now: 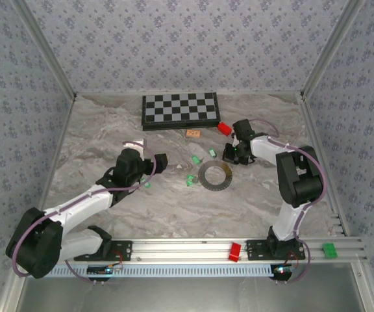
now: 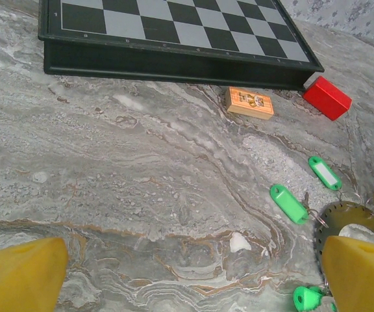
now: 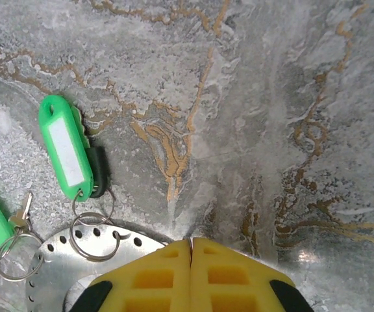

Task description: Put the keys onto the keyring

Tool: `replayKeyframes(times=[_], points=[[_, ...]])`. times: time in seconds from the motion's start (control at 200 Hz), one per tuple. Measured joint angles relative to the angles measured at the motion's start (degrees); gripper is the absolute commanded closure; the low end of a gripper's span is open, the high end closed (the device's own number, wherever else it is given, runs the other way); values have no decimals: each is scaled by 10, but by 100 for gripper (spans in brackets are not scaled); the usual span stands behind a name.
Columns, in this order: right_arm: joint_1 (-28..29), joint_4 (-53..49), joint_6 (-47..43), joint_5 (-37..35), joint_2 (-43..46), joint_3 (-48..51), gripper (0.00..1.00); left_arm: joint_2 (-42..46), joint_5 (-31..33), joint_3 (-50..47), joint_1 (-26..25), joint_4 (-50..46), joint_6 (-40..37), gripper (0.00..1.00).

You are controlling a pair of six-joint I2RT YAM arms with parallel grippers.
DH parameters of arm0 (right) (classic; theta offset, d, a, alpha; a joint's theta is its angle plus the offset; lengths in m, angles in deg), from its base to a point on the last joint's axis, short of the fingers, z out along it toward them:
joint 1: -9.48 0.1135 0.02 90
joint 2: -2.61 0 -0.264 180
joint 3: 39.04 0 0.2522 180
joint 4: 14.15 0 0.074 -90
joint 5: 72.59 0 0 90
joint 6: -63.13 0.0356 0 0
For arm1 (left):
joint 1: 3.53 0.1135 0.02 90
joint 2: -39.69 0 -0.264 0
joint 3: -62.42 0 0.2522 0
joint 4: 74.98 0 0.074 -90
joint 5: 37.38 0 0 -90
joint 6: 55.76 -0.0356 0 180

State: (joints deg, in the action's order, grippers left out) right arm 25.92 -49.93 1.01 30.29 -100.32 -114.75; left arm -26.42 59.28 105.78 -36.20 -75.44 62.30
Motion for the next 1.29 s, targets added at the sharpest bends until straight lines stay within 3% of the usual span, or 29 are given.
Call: replayKeyframes(times=[0.2, 0.415, 0.71, 0.84, 1.059, 1.294], points=[[18, -1, -19, -27, 36, 19, 100, 0, 0, 0, 0, 0, 0, 0], [66, 15, -58, -80, 146, 39, 100, 1, 6, 0, 0, 0, 1, 0], [150, 117, -157, -146, 315, 94, 100, 59, 56, -38, 0, 55, 0, 0], [167, 185, -209, -145, 377, 119, 100, 84, 42, -20, 0, 38, -3, 1], [126, 323, -212, -44, 435, 170, 100, 87, -26, 90, 0, 10, -22, 11], [55, 495, -90, 146, 405, 190, 100, 86, -127, 135, 0, 14, -18, 22]])
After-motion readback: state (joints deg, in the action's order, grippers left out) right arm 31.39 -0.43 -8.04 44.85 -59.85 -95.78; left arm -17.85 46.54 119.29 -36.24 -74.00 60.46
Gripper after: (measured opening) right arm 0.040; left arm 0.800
